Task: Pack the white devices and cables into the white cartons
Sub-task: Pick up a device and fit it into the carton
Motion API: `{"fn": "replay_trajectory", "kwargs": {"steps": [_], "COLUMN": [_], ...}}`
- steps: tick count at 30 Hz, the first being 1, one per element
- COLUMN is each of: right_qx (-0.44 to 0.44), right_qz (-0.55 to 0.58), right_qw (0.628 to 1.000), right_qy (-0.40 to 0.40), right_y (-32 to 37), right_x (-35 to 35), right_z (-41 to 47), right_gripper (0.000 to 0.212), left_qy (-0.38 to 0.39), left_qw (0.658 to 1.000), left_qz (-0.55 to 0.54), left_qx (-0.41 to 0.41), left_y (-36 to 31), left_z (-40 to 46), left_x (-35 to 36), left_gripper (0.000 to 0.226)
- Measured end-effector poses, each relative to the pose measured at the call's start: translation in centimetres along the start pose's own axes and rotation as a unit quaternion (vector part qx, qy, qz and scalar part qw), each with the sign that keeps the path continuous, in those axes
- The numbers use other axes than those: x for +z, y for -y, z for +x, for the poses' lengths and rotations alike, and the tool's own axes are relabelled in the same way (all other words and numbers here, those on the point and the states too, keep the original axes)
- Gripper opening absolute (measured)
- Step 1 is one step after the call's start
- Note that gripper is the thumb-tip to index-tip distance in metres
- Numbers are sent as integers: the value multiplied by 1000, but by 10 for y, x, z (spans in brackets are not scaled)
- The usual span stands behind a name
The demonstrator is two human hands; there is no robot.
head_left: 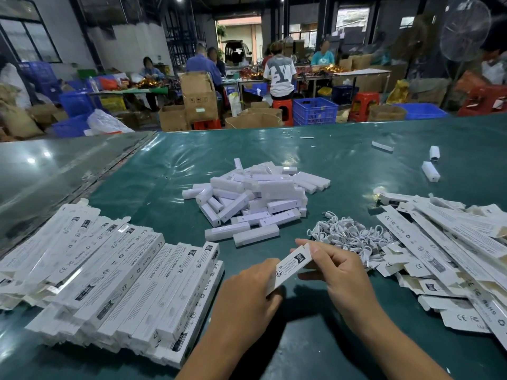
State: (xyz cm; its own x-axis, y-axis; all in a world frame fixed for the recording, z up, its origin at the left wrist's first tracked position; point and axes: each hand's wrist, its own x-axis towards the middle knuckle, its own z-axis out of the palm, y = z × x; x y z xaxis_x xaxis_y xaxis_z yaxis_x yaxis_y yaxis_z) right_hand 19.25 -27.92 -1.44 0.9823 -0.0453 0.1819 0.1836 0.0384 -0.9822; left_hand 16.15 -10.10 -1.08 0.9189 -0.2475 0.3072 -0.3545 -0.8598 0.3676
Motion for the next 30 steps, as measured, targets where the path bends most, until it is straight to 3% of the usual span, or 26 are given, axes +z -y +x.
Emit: {"fn": "replay_trajectory", "kwargs": {"steps": [12, 15, 17, 20, 22, 23, 27, 29, 30], "right_qx": [1, 11, 4, -25, -56, -55, -24, -8, 8], "right_qz": [-18, 19, 13, -113, -159, -130, -65, -33, -3], "right_qw": [1000, 1000, 998, 978, 974, 981, 995, 999, 999], "right_qy": [3, -4, 64, 172, 149, 131, 65, -14, -49], "right_y": [4, 5, 6, 6, 4, 2, -2, -1, -1], "right_x": [-4, -10, -15, -9, -5, -3, -4, -14, -21], "right_z": [0, 2, 1, -5, -3, -2, 2, 11, 16], "right_gripper": [36, 52, 64, 60, 39, 28, 64, 60, 55], "left_qy": [4, 18, 32, 67, 78, 73, 20, 11, 15], "left_qw": [1000, 999, 998, 995, 991, 991, 995, 999, 995], "left_qz": [15, 17, 26, 56, 88, 95, 71, -9, -100], "left_qx": [14, 32, 41, 52, 60, 65, 65, 36, 20], "left_y": [1, -4, -9, -15, -17, -18, -9, 4, 10], "left_z": [1, 1, 0, -2, -1, 0, 1, 2, 2], "left_x": [3, 4, 6, 11, 13, 15, 7, -7, -13], "left_gripper": [33, 25, 24, 30, 38, 42, 45, 48, 47]}}
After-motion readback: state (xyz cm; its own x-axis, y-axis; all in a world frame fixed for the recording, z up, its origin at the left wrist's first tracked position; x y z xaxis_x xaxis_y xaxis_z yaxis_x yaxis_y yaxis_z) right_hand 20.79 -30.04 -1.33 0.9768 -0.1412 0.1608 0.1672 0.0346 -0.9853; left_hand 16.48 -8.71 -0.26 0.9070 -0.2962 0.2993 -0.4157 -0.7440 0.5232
